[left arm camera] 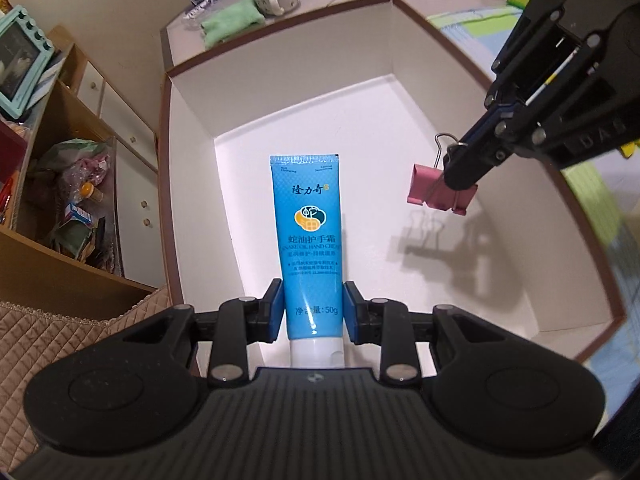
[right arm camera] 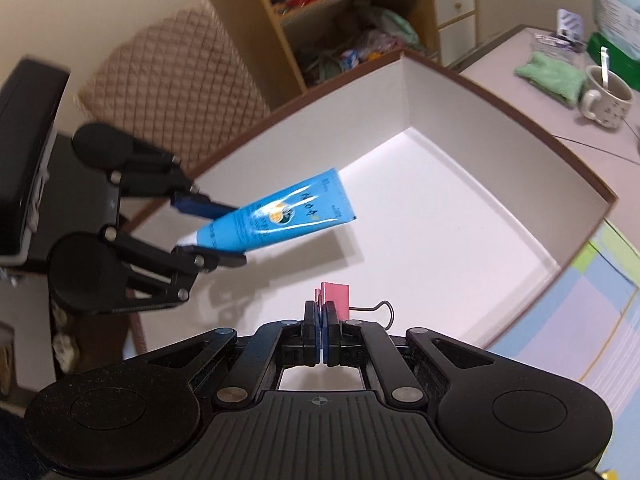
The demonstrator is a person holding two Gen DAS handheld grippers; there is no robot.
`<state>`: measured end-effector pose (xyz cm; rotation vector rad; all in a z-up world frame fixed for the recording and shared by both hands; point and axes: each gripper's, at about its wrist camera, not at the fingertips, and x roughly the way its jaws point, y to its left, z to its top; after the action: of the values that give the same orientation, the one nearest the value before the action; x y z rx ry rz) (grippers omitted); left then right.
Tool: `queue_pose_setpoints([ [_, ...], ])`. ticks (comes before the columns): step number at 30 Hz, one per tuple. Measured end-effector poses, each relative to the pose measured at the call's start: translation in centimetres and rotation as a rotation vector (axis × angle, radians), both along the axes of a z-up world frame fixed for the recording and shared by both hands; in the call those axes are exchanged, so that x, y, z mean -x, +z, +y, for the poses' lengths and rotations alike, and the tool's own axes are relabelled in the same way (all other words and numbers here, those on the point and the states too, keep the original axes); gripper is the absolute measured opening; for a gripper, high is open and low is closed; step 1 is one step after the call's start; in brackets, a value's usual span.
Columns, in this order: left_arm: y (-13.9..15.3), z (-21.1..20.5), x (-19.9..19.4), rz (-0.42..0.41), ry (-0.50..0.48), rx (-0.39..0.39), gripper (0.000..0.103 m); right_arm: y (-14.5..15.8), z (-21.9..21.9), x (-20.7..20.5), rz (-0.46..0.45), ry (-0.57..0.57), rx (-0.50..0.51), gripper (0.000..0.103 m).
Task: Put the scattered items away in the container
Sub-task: 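Carry the tube and clip into the box and open both tools, then withdraw both tools from the box back toward the snacks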
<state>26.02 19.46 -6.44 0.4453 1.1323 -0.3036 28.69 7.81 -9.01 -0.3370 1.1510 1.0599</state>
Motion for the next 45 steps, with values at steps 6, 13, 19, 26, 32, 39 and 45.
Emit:
queue_pose_setpoints([
  [6, -1.8, 0.1, -1.3, 0.042, -0.028, -0.011, 0.026, -1.8, 1.8, -0.6, -0.025, 0.070, 0.106, 0.000],
  [13, -3.9, 0.2, -2.3, 0.087, -0.065, -0.027, 0.027, -3.3, 2.9, -1.6, -0.058, 0.098, 0.160, 0.000],
  [19, -4.9, 0.5, -2.8, 0.091, -0.052, -0.049, 0.054, -3.3, 2.9, -1.0, -0.094, 0.113, 0.178, 0.014],
  [26, -3.6, 0.5, -2.4, 0.066, -0.047, -0.034, 0.066, -1.2, 1.4, 0.3, -0.160, 0.101, 0.139, 0.087],
  [32, -1.4, -0.1, -1.1, 0.009, -0.022, -0.053, 0.076, 1.1, -0.3, 1.2, -0.177, 0.070, 0.099, 0.087],
  [39, 1.6, -0.4, 2.1, -0.051, 0.035, -0.040, 0.077, 5.0, -2.9, 2.9, -0.192, -0.002, 0.008, 0.087],
  [45, 3.4, -0.7, 5.0, -0.088, 0.066, -0.036, 0.079, 6.1, -4.3, 4.5, -0.194, -0.059, -0.025, 0.087],
])
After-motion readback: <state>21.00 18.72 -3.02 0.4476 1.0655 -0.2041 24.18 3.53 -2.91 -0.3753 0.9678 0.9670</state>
